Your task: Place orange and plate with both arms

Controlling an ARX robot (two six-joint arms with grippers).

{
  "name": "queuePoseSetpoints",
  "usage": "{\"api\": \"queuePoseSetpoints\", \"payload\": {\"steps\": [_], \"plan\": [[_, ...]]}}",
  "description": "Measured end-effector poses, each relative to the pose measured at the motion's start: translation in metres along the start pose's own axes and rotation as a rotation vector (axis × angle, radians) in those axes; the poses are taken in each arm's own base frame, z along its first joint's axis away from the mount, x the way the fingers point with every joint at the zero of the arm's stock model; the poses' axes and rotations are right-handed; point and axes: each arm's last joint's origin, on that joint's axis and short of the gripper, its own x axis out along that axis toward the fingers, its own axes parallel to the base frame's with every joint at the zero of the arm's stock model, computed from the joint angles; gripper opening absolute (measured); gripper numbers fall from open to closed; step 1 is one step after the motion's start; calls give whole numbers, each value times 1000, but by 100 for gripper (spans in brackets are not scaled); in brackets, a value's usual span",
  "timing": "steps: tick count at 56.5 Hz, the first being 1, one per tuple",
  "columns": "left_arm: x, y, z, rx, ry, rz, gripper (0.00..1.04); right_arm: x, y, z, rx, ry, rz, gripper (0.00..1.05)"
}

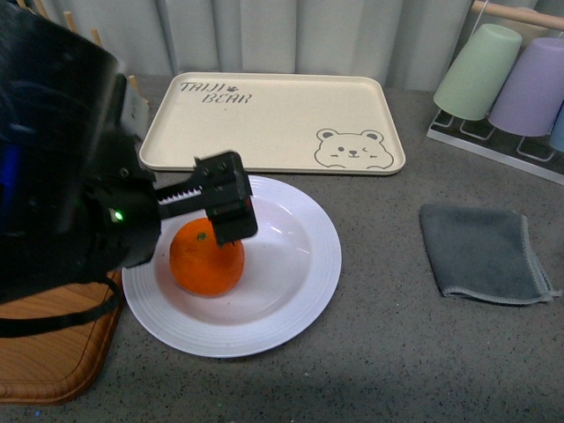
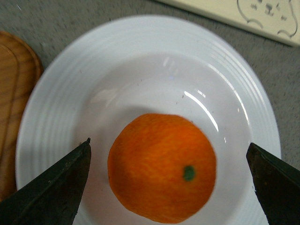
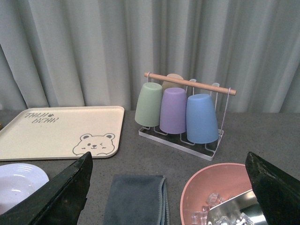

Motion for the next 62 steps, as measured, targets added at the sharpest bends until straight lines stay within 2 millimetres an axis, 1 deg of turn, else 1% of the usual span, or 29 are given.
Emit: {"api": "queuePoseSetpoints", "payload": {"steps": [4, 6, 11, 17, 24, 26, 30, 40, 43, 45, 46, 48, 52, 55, 62], "plan": [[-13, 3, 10, -8, -50, 14, 98, 0, 0, 0, 0, 0, 0, 95], [-24, 6, 16, -20, -82, 20, 98, 0, 0, 0, 0, 0, 0, 95], [-52, 20, 22, -38, -161, 59, 98, 0, 0, 0, 0, 0, 0, 95], [-79, 37, 23, -64, -213, 119, 98, 0, 0, 0, 0, 0, 0, 95], [-103, 52, 21, -90, -270, 182, 98, 0, 0, 0, 0, 0, 0, 95], [-107, 54, 23, -98, -292, 190, 98, 0, 0, 0, 0, 0, 0, 95], [-110, 54, 25, -101, -308, 192, 98, 0, 0, 0, 0, 0, 0, 95], [-109, 55, 24, -86, -304, 186, 98, 0, 0, 0, 0, 0, 0, 95], [-107, 58, 20, -8, -378, 119, 90, 0, 0, 0, 0, 0, 0, 95], [-109, 62, 15, 71, -457, 85, 83, 0, 0, 0, 0, 0, 0, 95], [-110, 63, 14, 91, -475, 79, 81, 0, 0, 0, 0, 0, 0, 95], [-117, 66, 12, 161, -554, 66, 74, 0, 0, 0, 0, 0, 0, 95], [-130, 68, 18, 233, -669, 65, 61, 0, 0, 0, 0, 0, 0, 95], [-137, 70, 19, 259, -703, 74, 52, 0, 0, 0, 0, 0, 0, 95], [-145, 77, 11, 300, -691, 92, 31, 0, 0, 0, 0, 0, 0, 95]]}}
